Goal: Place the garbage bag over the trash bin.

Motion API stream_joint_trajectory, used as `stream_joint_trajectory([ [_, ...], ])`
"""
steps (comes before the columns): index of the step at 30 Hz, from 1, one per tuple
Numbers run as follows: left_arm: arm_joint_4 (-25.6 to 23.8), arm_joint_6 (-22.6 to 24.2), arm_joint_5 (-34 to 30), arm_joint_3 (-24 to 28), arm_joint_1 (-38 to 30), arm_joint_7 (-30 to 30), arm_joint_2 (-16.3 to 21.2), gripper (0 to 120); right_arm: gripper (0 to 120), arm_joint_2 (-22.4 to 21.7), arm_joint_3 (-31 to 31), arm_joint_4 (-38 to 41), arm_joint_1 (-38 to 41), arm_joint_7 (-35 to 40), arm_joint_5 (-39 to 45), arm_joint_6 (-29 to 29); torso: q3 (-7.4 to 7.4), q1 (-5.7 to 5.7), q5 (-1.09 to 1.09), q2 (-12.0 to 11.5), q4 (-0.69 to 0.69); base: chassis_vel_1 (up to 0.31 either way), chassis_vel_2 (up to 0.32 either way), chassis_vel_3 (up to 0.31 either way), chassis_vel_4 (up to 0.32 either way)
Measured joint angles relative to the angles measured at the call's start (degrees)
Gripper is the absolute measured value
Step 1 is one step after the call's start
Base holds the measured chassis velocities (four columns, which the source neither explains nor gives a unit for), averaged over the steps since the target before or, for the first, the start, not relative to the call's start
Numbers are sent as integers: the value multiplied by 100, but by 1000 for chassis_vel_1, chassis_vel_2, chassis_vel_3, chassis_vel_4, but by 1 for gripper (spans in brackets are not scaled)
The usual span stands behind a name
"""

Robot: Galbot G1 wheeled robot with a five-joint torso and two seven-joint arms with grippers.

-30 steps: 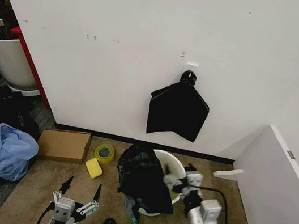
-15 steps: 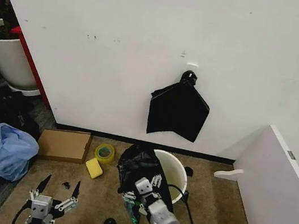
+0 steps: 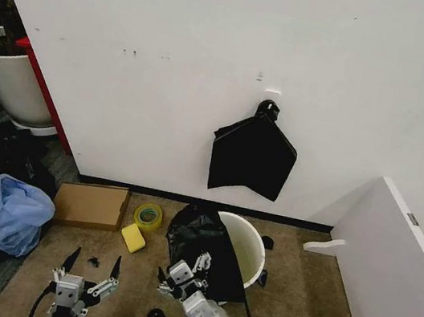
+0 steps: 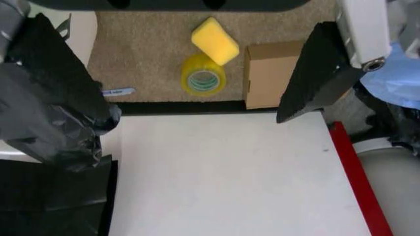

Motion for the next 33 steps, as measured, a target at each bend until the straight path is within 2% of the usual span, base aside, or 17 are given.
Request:
stream_joint_trajectory([
  [3, 0, 12, -4, 12, -32, 0, -1, 100, 79, 30, -25, -104, -1, -122, -352, 45, 0, 0, 1, 0, 0, 0, 0, 0, 0],
  [11, 18, 46, -59, 68, -201, -5, 31, 100, 44, 8, 38, -321, -71, -252, -1242, 138, 0, 0, 0, 0, 0, 0, 0, 0, 0],
  [14, 24, 50, -59, 89, -233, -12, 28, 100, 39, -9, 33, -340, -89, -255, -1329, 127, 0, 0, 0, 0, 0, 0, 0, 0, 0],
  [18, 17, 51, -66, 107, -261, -17, 21, 100, 19, -21, 53, -401, -128, -243, -1390, 56, 0, 0, 1, 0, 0, 0, 0, 0, 0],
  [20, 17, 51, -68, 108, -261, -18, 21, 100, 16, -17, 55, -403, -128, -237, -1390, 54, 0, 0, 0, 0, 0, 0, 0, 0, 0],
  [24, 15, 45, -70, 112, -237, -23, 10, 100, 0, 19, 44, -409, -117, -138, -1222, 51, 0, 0, 0, 0, 0, 0, 0, 0, 0],
  [33, -65, 51, -68, 201, -194, -26, 6, 100, 0, 66, 237, -206, -199, 74, -509, 333, 0, 0, 2, 0, 1, 0, 0, 0, 0],
])
